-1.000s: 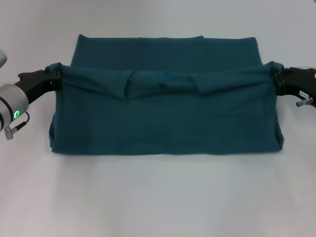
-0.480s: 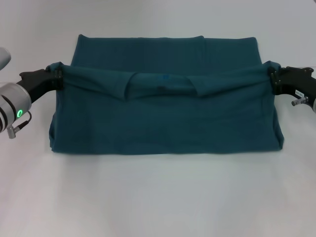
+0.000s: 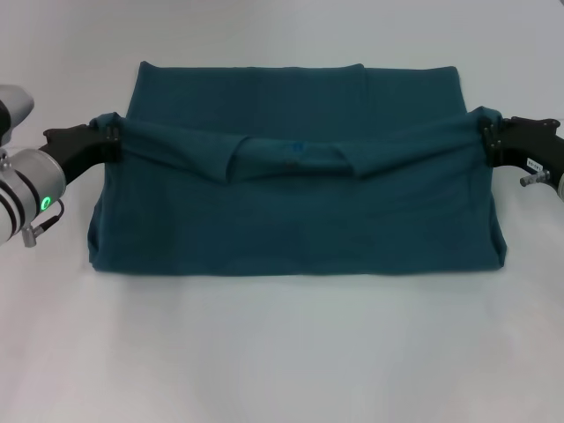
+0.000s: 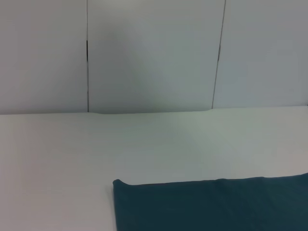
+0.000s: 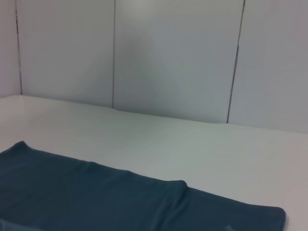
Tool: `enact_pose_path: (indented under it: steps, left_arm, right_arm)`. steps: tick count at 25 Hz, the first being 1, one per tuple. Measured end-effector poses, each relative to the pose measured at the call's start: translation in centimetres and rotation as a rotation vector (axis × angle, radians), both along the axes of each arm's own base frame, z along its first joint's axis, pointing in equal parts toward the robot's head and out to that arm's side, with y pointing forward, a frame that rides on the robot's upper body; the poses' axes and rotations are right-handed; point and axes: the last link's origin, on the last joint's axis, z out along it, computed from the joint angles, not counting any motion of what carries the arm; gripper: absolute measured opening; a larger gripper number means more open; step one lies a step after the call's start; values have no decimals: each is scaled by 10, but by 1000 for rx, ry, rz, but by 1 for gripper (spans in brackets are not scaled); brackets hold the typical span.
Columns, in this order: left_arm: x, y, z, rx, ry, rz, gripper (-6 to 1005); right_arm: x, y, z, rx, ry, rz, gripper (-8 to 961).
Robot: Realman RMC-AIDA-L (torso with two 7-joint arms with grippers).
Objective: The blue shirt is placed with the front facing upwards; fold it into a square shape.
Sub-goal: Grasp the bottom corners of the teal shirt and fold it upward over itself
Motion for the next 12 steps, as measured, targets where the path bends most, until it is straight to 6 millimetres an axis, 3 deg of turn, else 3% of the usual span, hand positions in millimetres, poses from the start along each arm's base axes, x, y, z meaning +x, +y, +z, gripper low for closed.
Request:
enact_pose_path:
  steps: [12]
  left_arm:
    - [-1, 0, 0, 17, -25, 17, 96]
  right_arm:
    - [1, 6, 1, 34, 15, -50, 94]
